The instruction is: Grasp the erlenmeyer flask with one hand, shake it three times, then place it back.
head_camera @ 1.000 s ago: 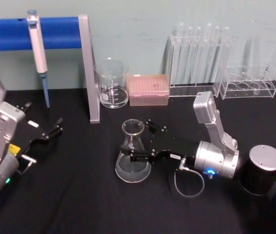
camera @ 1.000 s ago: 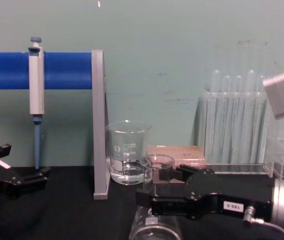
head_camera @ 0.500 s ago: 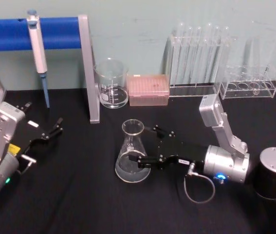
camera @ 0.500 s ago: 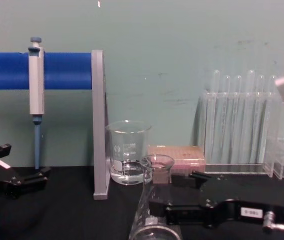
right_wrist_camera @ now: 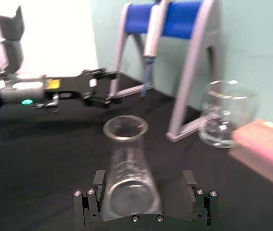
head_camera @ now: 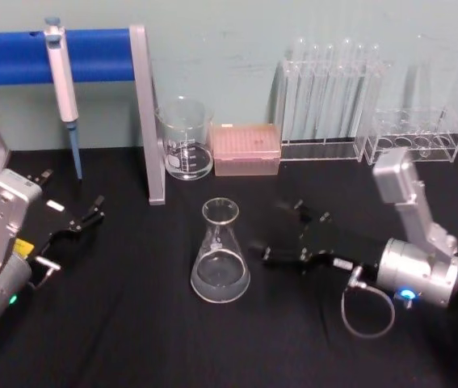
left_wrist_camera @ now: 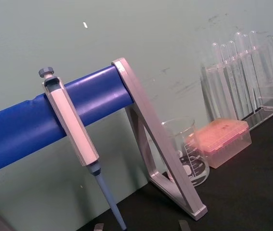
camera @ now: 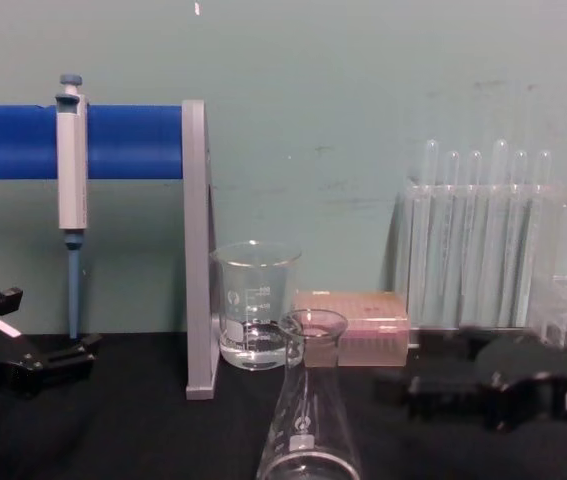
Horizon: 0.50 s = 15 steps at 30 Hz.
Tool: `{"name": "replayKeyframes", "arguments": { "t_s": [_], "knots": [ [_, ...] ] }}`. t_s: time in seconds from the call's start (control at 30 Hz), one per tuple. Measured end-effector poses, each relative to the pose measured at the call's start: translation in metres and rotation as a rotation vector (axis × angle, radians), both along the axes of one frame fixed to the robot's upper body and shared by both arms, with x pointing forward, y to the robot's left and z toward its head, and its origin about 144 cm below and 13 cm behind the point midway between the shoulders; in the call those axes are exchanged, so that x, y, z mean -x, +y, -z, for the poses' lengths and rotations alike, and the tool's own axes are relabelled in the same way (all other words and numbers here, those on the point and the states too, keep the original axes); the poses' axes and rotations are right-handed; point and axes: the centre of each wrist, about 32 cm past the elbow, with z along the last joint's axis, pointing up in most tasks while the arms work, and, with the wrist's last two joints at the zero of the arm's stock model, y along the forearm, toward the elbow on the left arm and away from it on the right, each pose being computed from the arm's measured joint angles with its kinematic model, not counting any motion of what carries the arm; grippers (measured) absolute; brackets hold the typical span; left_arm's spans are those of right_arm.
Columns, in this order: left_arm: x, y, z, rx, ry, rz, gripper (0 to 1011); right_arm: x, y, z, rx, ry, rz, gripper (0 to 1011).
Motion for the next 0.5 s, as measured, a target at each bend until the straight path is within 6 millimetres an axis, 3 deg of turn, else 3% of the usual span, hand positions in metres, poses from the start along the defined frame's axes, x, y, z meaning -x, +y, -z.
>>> {"name": "replayKeyframes", "arguments": {
  "t_s": [0.2,0.5],
  "knots": [
    [0.0000,0.0000,0.0000,0.000,0.000,0.000,1001,0.0007,-0.0106,-0.0067,-0.029,-0.114,0.113,1002],
    [0.0000,0.0000,0.0000,0.000,0.000,0.000,1001,-0.0031,-0.0067,-0.0037,-0.041,-0.188,0.284,1003]
  ]
}}
